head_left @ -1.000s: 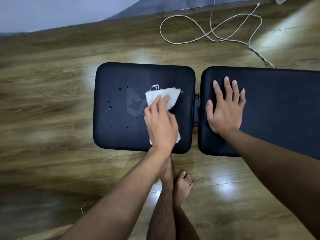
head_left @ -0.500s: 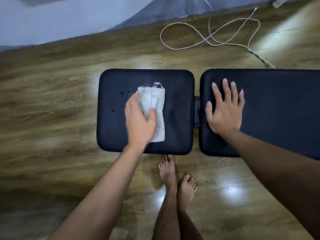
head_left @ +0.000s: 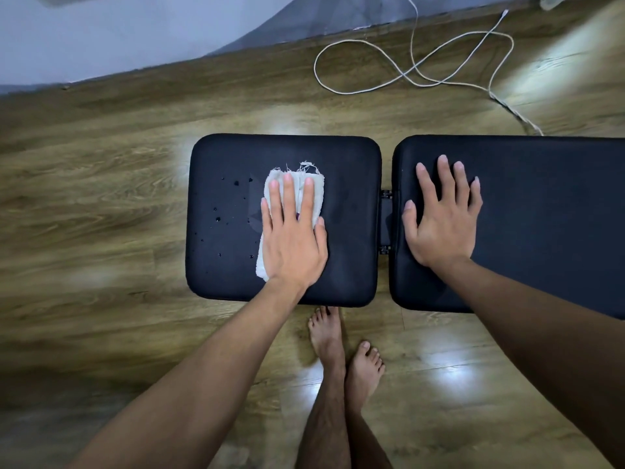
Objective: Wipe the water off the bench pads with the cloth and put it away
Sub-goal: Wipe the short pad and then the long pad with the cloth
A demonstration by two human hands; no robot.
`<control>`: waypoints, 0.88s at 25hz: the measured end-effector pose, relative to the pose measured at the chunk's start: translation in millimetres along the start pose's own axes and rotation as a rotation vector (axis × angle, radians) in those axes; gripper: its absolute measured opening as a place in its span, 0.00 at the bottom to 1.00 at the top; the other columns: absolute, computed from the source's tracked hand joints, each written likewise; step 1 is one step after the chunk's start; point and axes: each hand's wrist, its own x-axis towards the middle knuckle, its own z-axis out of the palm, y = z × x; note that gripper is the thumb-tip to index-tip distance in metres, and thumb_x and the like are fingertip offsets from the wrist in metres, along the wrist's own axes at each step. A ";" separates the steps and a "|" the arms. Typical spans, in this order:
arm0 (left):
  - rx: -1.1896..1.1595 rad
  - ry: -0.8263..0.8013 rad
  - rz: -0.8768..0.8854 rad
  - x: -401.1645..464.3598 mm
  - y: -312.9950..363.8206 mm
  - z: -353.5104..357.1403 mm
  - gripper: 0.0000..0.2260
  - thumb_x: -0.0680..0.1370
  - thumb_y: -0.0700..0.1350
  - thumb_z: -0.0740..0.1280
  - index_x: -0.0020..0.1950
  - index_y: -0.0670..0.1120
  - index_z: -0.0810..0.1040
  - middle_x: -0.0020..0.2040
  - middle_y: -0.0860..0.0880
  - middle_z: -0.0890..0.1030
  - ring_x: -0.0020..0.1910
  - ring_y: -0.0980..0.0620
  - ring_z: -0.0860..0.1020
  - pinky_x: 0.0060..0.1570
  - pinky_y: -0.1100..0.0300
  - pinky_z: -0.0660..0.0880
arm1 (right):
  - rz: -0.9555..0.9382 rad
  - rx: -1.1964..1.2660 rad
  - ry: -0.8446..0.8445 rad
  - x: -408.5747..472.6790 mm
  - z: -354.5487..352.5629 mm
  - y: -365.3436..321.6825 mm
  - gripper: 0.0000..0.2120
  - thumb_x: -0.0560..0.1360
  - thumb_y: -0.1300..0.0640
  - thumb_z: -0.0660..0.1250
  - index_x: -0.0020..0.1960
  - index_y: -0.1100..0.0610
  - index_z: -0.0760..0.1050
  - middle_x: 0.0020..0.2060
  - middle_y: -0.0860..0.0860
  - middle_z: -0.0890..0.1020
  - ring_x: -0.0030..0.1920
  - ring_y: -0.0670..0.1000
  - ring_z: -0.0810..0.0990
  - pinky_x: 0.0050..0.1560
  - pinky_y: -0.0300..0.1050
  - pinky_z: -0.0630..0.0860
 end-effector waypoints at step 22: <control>-0.024 0.046 0.071 -28.6 -37.1 3.9 0.27 0.84 0.50 0.53 0.83 0.51 0.51 0.83 0.45 0.51 0.82 0.41 0.48 0.78 0.39 0.54 | -0.017 0.003 -0.066 -7.5 -16.4 -25.0 0.32 0.78 0.40 0.53 0.79 0.52 0.58 0.80 0.57 0.57 0.80 0.61 0.53 0.77 0.65 0.51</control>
